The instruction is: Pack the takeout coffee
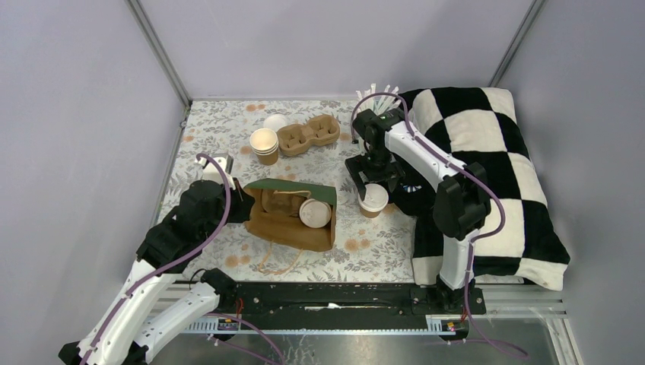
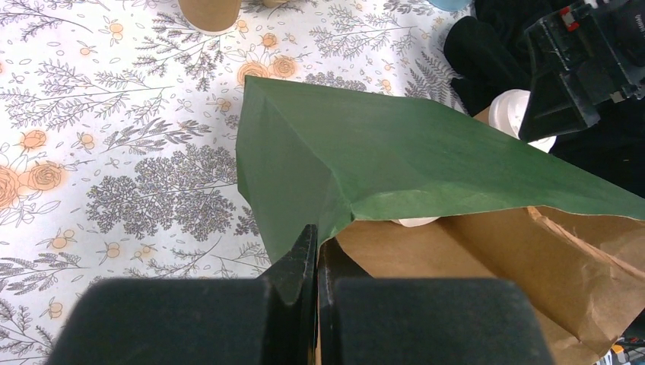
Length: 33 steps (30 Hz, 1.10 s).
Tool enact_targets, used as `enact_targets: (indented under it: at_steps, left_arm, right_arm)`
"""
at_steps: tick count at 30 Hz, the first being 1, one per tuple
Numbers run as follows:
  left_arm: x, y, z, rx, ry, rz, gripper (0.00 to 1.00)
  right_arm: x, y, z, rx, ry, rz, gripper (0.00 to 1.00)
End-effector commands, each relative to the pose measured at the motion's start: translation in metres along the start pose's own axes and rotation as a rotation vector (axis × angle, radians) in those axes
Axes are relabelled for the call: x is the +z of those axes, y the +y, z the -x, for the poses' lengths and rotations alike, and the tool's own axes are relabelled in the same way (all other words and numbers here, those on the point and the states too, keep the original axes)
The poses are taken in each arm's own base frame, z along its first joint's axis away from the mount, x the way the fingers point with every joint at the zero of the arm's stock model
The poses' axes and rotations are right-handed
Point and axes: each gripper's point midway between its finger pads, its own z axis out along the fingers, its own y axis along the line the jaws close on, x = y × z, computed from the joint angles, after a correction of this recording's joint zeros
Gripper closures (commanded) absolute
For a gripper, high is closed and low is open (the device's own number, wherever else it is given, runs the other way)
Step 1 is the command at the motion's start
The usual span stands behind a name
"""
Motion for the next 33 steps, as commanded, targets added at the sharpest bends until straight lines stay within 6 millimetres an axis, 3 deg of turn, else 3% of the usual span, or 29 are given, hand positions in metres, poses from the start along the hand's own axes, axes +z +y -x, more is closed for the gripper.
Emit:
enact_targets:
  at_steps: [1, 11, 16, 25, 33]
  left_arm:
    - [0.004, -0.011, 0.014, -0.007, -0.051, -0.041, 1.00]
    - [0.004, -0.010, 0.015, 0.003, -0.055, -0.041, 1.00]
    - [0.004, -0.010, 0.016, 0.010, -0.061, -0.042, 1.00]
    - [0.005, -0.010, 0.016, 0.017, -0.056, -0.042, 1.00]
    - [0.007, -0.011, 0.015, 0.017, -0.053, -0.046, 1.00]
  right_arm:
    - [0.001, -0.002, 0.001, -0.031, 0.007, -0.038, 0.01]
    - [0.010, 0.000, 0.009, -0.042, 0.015, -0.055, 0.05]
    - [0.014, -0.001, 0.012, -0.045, 0.021, -0.067, 0.12]
    - [0.019, -0.004, 0.010, -0.061, 0.033, -0.110, 0.13]
    - [0.010, -0.015, 0.012, -0.050, -0.036, -0.174, 0.29]
